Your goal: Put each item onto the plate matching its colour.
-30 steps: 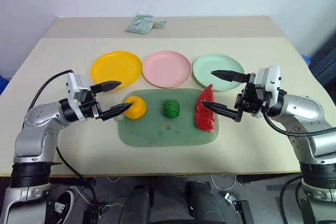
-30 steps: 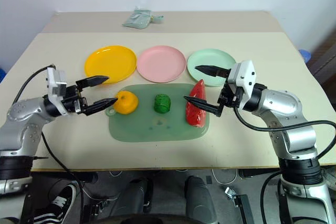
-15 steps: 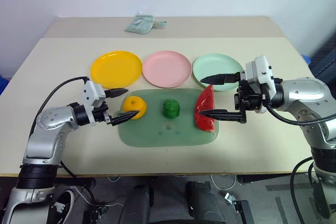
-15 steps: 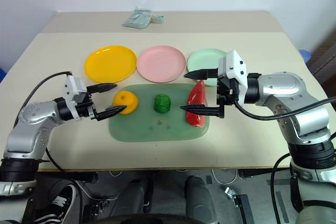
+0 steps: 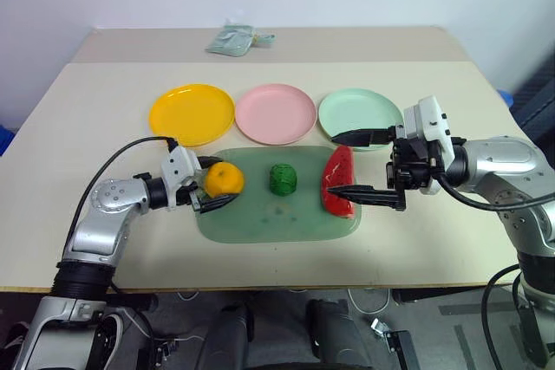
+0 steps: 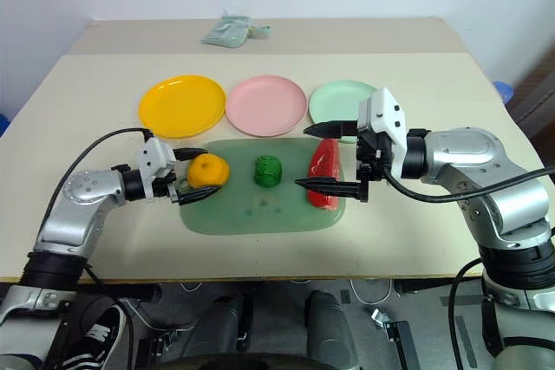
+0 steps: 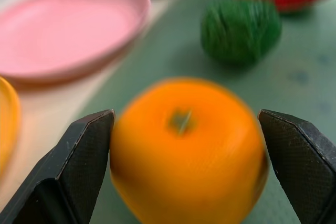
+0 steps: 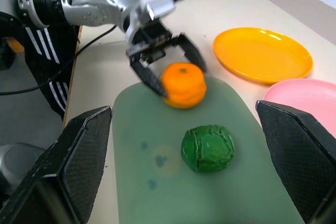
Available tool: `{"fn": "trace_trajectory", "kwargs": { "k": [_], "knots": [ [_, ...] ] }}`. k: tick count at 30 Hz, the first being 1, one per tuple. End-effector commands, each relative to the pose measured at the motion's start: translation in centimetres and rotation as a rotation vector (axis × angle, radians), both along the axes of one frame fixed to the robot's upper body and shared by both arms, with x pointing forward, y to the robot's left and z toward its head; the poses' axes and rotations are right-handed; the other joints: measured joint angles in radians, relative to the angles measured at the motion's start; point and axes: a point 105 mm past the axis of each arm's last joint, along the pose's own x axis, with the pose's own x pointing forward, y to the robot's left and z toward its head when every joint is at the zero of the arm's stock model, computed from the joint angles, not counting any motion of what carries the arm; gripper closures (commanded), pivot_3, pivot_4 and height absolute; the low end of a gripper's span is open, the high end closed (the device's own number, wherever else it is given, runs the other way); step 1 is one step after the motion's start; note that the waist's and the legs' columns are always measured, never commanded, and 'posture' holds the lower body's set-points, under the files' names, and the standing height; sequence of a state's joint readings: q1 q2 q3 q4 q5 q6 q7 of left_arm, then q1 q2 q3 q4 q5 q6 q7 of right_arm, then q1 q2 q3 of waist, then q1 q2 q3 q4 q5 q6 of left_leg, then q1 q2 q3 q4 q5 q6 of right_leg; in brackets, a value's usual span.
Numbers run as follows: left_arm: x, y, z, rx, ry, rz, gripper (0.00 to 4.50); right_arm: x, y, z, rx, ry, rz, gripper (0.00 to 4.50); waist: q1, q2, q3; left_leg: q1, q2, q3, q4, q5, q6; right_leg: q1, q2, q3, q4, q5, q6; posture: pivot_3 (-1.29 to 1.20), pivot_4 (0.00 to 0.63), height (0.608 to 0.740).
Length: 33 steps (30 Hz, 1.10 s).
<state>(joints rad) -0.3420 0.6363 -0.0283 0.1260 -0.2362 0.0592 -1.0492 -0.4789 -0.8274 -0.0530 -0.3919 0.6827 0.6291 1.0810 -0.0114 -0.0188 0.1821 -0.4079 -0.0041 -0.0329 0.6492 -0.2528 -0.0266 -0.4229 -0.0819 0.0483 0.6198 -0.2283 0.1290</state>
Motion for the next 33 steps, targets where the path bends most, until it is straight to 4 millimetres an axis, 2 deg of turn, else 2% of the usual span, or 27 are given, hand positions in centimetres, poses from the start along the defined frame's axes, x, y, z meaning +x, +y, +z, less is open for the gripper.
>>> {"fn": "trace_trajectory", "kwargs": {
  "k": [1, 3, 7, 9, 12, 14, 17, 20, 23, 27, 29, 33],
  "knots": [
    [0.1, 0.0, -0.1, -0.027, 0.02, 0.007, 0.56, -0.6, 0.2, 0.9, 0.019, -0.035, 0.01, 0.0, 0.0, 0.0, 0.0, 0.0, 0.0, 0.0, 0.0, 0.0, 0.0, 0.0, 0.0, 0.0, 0.0, 0.0, 0.0, 0.0, 0.15, 0.74],
    [0.5, -0.2, 1.2, -0.071, -0.037, 0.026, 1.05, -0.5, 0.3, 0.9, 0.019, -0.037, 0.009, 0.0, 0.001, 0.0, 0.0, 0.0, 0.0, 0.0, 0.0, 0.0, 0.0, 0.0, 0.0, 0.0, 0.0, 0.0, 0.0, 0.0, 0.15, 0.74],
    [0.7, 0.2, 2.6, -0.116, -0.088, 0.054, 1.08, -0.4, 0.4, 1.1, 0.029, -0.047, 0.005, 0.0, 0.0, 0.0, 0.0, 0.0, 0.0, 0.0, 0.0, 0.0, 0.0, 0.0, 0.0, 0.0, 0.0, 0.0, 0.0, 0.0, 0.15, 0.74],
    [1.4, 0.6, 4.0, -0.184, -0.127, 0.1, 1.08, -0.1, 0.4, 1.4, 0.047, -0.058, -0.003, 0.0, -0.001, 0.0, 0.0, 0.0, 0.0, 0.0, 0.0, 0.0, 0.0, 0.0, 0.0, 0.0, 0.0, 0.0, 0.0, 0.0, 0.15, 0.74],
    [3.8, 1.6, 7.0, -0.296, -0.215, 0.248, 1.08, 0.7, 0.6, 2.1, 0.092, -0.074, -0.031, 0.0, 0.005, 0.0, 0.0, 0.0, 0.0, -0.001, 0.001, 0.0, 0.0, 0.0, 0.0, 0.0, 0.0, 0.0, 0.0, 0.0, 0.15, 0.74],
    [5.8, 2.7, 8.6, -0.317, -0.29, 0.383, 1.08, 1.9, 0.6, 2.4, 0.104, -0.11, -0.085, 0.0, 0.005, -0.001, 0.0, -0.001, 0.0, -0.001, 0.002, 0.0, 0.0, 0.0, 0.0, 0.0, 0.001, 0.0, 0.0, 0.0, 0.15, 0.74],
    [9.0, 4.8, 10.2, -0.39, -0.354, 0.621, 1.08, 5.2, 0.2, 2.3, 0.141, -0.127, -0.251, 0.0, 0.001, -0.001, 0.0, 0.0, -0.001, 0.0, 0.002, 0.0, 0.0, 0.0, 0.0, 0.0, 0.001, 0.0, 0.001, 0.0, 0.15, 0.74],
    [10.9, 5.8, 10.1, -0.384, -0.387, 0.776, 1.08, 7.1, -0.1, 1.8, 0.149, -0.133, -0.346, 0.0, 0.0, -0.001, 0.0, 0.0, -0.001, 0.0, 0.002, 0.0, 0.0, 0.0, 0.0, 0.0, 0.002, 0.0, 0.001, 0.0, 0.15, 0.74],
    [12.1, 6.7, 9.1, -0.419, -0.353, 0.897, 1.08, 7.3, -0.1, 1.7, 0.152, -0.139, -0.354, 0.0, 0.0, -0.001, 0.0, -0.001, -0.001, 0.0, 0.0, 0.0, 0.0, -0.002, 0.0, 0.0, 0.001, 0.0, 0.001, 0.0, 0.15, 0.74],
    [12.9, 6.6, 7.3, -0.431, -0.303, 0.948, 1.08, 7.3, -0.2, 1.7, 0.149, -0.146, -0.36, 0.0, 0.001, -0.001, 0.0, -0.002, -0.001, 0.0, 0.0, 0.0, 0.0, -0.002, 0.0, 0.0, 0.0, 0.0, 0.001, 0.0, 0.15, 0.74],
    [13.0, 6.5, 6.5, -0.46, -0.261, 0.945, 0.07, 7.2, -0.2, 1.7, 0.146, -0.148, -0.356, 0.0, 0.0, -0.001, 0.0, -0.002, -0.001, 0.0, 0.0, 0.0, 0.0, -0.002, 0.0, 0.0, 0.001, 0.0, 0.001, 0.0, 0.15, 0.74],
    [12.7, 6.1, 6.9, -0.449, -0.29, 0.882, 0.03, 6.9, -0.2, 1.6, 0.143, -0.142, -0.35, 0.0, 0.0, -0.001, 0.0, -0.002, -0.001, 0.0, 0.0, 0.0, 0.0, -0.002, 0.0, 0.0, 0.001, 0.0, 0.001, 0.0, 0.15, 0.74]
  ]
}}
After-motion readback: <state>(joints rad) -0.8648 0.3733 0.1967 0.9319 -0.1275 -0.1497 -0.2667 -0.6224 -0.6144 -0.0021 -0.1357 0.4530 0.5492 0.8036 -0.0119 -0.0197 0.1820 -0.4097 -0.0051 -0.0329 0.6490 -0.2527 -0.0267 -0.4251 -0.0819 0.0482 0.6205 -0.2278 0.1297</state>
